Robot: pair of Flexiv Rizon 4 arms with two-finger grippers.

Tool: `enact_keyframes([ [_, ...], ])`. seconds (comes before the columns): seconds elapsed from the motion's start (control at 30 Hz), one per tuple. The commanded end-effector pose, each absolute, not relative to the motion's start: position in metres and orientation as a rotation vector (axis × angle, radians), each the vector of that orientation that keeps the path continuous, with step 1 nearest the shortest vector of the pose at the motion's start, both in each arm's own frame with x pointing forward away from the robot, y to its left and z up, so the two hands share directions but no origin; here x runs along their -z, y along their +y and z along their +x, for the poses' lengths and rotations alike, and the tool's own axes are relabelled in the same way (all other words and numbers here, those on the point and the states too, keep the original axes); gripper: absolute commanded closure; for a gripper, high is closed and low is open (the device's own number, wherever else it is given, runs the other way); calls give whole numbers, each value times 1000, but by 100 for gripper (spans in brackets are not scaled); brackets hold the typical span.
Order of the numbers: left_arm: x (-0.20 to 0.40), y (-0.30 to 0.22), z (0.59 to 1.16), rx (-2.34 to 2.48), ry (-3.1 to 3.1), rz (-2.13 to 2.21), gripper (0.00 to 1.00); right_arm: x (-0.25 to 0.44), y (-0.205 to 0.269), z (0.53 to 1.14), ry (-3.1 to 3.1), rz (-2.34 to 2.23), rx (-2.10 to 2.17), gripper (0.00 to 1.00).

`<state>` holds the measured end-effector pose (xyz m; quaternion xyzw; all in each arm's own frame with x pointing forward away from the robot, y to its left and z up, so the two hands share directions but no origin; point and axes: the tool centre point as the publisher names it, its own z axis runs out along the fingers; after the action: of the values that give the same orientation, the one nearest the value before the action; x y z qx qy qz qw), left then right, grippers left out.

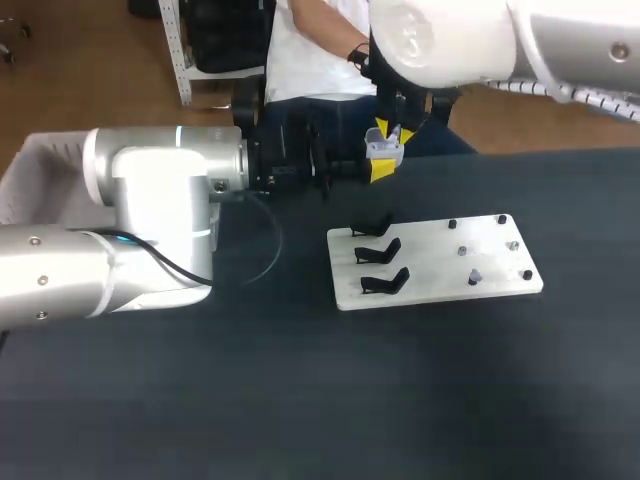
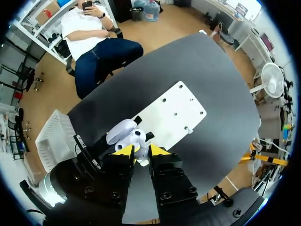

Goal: Pick up each earbud case from the left stands, insert the matching earbuds, close the lid, and place the case in the box.

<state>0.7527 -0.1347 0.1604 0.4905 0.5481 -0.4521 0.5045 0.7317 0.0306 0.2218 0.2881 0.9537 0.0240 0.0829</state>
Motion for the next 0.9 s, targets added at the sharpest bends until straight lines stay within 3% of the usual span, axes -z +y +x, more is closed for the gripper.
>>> enact_keyframes([
  [0.03, -160, -135, 751, 1085, 1322, 1177, 100, -221, 34, 735, 2854, 863, -54, 100],
  [0.9, -160, -135, 751, 1085, 1322, 1177, 100, -208, 33, 740, 2882, 866, -33, 100],
])
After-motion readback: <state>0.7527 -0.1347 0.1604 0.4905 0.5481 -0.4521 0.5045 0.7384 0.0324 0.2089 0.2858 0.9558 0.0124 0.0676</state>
